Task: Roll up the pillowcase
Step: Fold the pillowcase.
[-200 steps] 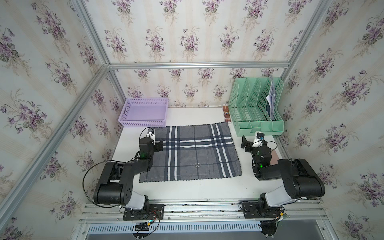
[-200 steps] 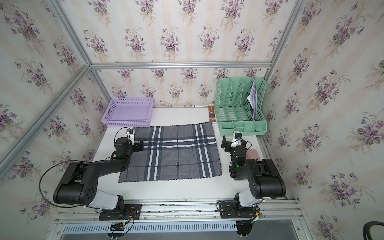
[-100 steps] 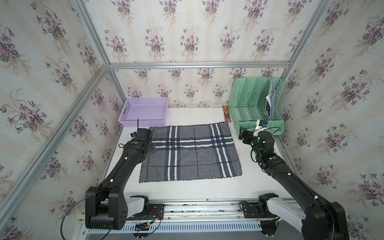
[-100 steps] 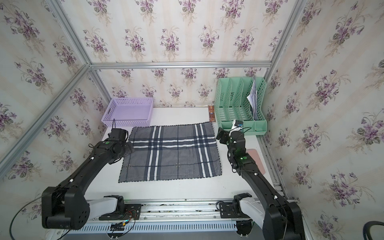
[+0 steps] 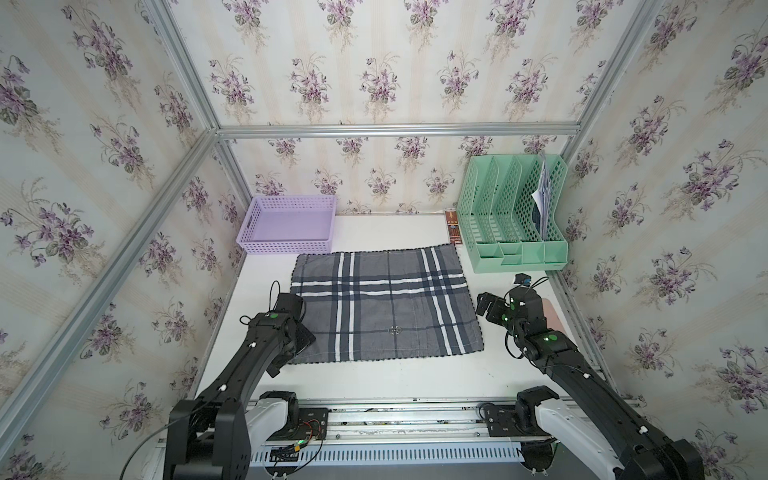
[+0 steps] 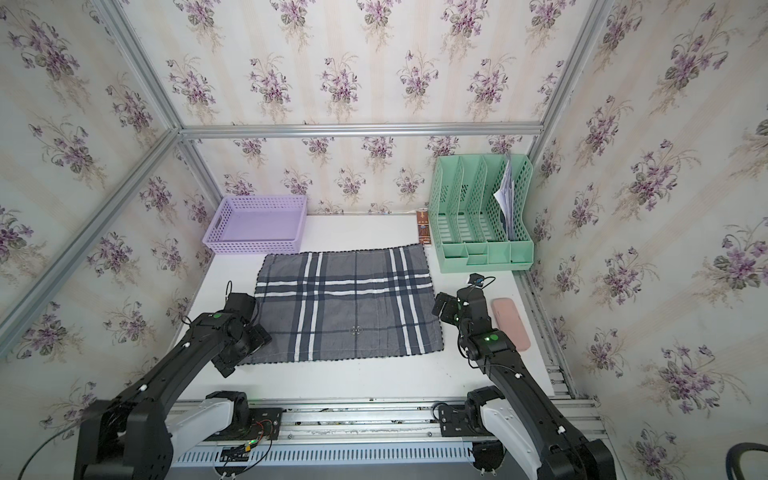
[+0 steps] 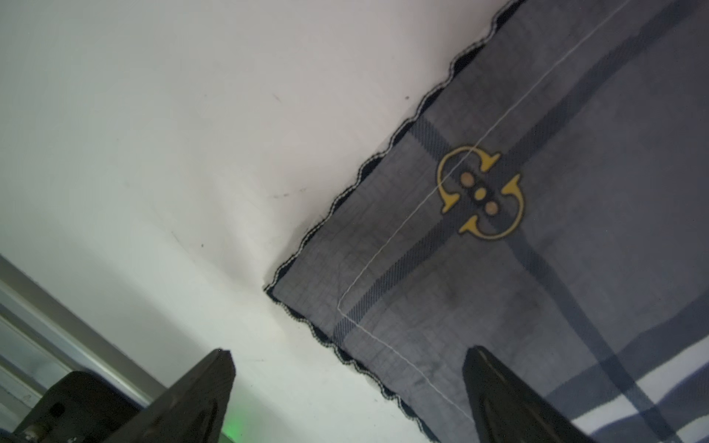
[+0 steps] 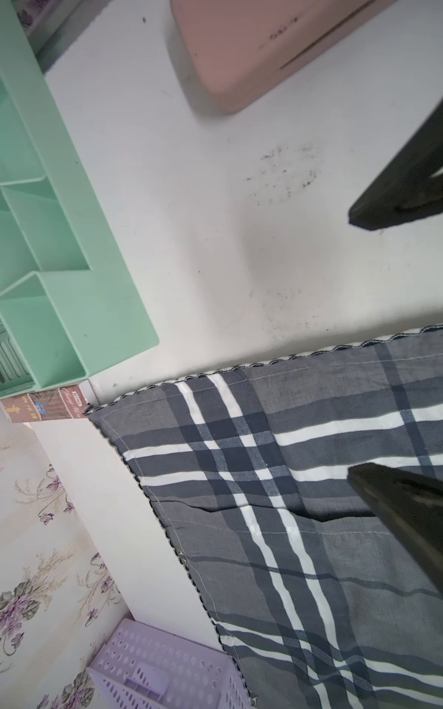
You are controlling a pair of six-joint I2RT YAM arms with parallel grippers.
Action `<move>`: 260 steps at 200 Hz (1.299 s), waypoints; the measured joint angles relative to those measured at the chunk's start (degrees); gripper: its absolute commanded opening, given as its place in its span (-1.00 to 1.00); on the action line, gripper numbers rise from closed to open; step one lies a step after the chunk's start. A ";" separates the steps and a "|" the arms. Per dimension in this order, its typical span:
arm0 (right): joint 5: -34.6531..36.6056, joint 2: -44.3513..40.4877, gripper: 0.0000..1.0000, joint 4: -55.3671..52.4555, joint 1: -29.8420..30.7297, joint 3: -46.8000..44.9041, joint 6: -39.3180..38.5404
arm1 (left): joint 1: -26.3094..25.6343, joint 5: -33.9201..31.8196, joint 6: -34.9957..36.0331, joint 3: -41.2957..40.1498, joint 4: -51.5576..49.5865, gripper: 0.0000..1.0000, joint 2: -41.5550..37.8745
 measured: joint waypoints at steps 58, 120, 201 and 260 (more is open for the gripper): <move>1.64 -3.80 1.00 -5.09 0.00 -0.68 5.70 | 1.60 -0.81 4.11 3.17 5.77 0.38 11.74; 2.05 -2.60 0.99 -8.90 0.00 -1.73 9.68 | 1.81 0.35 5.77 3.23 7.98 -0.44 12.96; 0.98 0.63 0.99 -9.86 0.00 -2.10 10.84 | 4.79 0.42 4.11 2.62 2.75 0.97 4.59; 2.89 -0.96 0.99 -8.26 0.00 -1.86 9.38 | 6.32 6.32 0.87 -1.70 5.49 0.58 7.30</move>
